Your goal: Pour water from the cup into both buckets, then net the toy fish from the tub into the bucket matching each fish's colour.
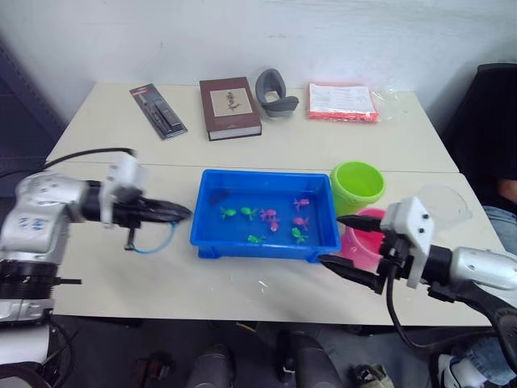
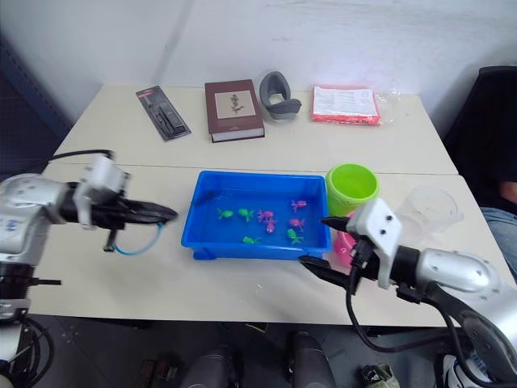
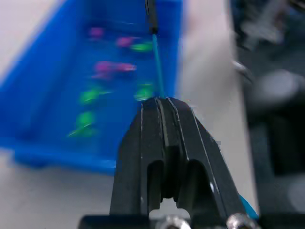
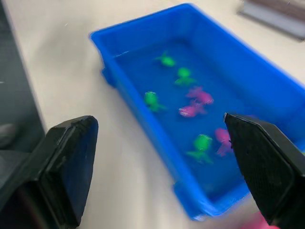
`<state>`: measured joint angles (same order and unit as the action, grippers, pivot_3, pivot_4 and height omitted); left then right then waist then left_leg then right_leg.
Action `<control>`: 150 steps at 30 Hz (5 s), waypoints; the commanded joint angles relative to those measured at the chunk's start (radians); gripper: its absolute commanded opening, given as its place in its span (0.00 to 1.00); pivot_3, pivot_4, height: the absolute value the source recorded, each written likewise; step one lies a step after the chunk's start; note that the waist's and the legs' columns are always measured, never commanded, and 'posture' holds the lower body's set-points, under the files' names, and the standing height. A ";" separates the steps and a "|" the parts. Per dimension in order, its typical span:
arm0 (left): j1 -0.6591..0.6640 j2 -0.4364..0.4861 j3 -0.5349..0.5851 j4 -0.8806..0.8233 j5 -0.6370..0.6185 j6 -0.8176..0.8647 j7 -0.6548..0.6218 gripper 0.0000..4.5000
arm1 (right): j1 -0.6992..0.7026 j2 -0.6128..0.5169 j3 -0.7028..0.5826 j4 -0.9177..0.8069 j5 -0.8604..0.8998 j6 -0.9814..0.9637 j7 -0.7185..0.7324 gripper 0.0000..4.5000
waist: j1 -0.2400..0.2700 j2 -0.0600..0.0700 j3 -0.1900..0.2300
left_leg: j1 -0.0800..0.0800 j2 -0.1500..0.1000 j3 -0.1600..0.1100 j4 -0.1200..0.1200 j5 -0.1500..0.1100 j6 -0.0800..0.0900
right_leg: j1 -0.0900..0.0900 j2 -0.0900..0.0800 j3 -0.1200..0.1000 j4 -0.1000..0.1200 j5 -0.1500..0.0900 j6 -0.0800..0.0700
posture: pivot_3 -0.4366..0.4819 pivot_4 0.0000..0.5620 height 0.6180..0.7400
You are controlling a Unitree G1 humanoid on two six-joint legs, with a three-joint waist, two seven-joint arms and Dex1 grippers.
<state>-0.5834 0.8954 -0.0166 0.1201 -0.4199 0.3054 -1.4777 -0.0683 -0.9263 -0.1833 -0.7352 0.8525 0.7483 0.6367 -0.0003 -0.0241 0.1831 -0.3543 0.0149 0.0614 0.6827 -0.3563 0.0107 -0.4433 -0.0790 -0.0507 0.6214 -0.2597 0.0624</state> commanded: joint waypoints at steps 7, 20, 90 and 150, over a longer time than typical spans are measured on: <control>-0.185 -0.160 -0.299 -0.113 0.078 0.003 -0.078 0.01 | -0.308 0.163 0.242 0.103 0.152 0.278 -0.108 1.00 | 0.000 0.000 0.000 | -0.002 0.000 0.000 0.002 -0.001 0.006 | -0.001 0.002 0.001 0.000 0.000 0.001 | 0.48 0.27 1.00; -0.214 -0.218 -0.349 -0.100 0.092 0.029 -0.061 0.00 | -0.358 0.257 0.226 0.125 0.266 0.385 -0.170 0.91 | 0.000 0.000 0.000 | -0.005 -0.001 0.000 0.003 -0.001 0.009 | -0.001 0.002 0.001 0.000 0.002 0.004 | 0.48 0.27 1.00; -0.038 -0.334 -0.007 0.087 -0.033 0.071 0.166 0.99 | -0.246 -0.183 0.412 0.309 -1.120 -0.408 0.175 0.00 | 0.025 0.001 0.001 | -0.014 -0.004 0.000 0.017 -0.002 0.010 | -0.002 0.002 -0.002 -0.002 0.006 0.010 | 0.48 0.27 1.00; 0.028 -0.349 0.006 0.031 -0.043 0.076 0.176 0.99 | -0.423 -0.152 0.372 0.330 -0.934 -0.432 0.637 0.00 | 0.021 0.002 0.001 | -0.014 -0.007 0.003 0.019 -0.003 0.013 | -0.002 0.000 -0.003 -0.003 0.008 0.014 | 0.48 0.27 1.00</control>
<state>-0.5652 0.5384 -0.0206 0.1924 -0.4440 0.3850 -1.3014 -0.4935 -1.0945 0.2376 -0.3889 -0.1225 0.2617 1.2895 0.0210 -0.0221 0.1845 -0.3681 0.0080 0.0639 0.7015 -0.3594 0.0240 -0.4450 -0.0795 -0.0535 0.6189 -0.2516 0.0768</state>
